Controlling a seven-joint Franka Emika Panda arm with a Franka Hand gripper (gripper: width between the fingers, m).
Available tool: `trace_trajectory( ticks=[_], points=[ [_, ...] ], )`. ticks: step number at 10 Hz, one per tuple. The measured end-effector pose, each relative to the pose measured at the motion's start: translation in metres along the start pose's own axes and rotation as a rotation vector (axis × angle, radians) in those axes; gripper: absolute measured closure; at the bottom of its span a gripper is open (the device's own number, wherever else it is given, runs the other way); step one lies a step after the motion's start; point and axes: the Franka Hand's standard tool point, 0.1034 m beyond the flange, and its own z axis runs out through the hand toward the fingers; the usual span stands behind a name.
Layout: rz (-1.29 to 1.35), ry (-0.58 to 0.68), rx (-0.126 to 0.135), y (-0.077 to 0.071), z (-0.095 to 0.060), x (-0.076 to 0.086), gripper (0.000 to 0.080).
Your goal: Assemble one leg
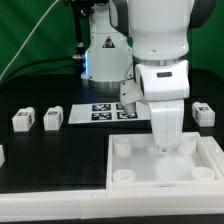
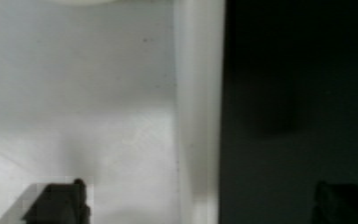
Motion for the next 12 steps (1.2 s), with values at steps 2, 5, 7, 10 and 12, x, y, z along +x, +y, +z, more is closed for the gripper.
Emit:
trace_trajectory(
  ticks=[2, 5, 7, 10, 12],
  points=[
    [0.001, 0.000, 0.000, 0.000, 0.000, 0.000, 0.0151],
    [0.012, -0.021, -0.028, -0.005, -0.025, 0.006, 0.0151],
    [0.066, -0.043, -0.050, -0.016, -0.051, 0.016, 0.0151],
    [0.137, -0.043, -0.054, -0.025, -0.051, 0.013, 0.0151],
    [0.318, -0.034, -0.056, -0.025, -0.050, 0.014, 0.0151]
  ],
)
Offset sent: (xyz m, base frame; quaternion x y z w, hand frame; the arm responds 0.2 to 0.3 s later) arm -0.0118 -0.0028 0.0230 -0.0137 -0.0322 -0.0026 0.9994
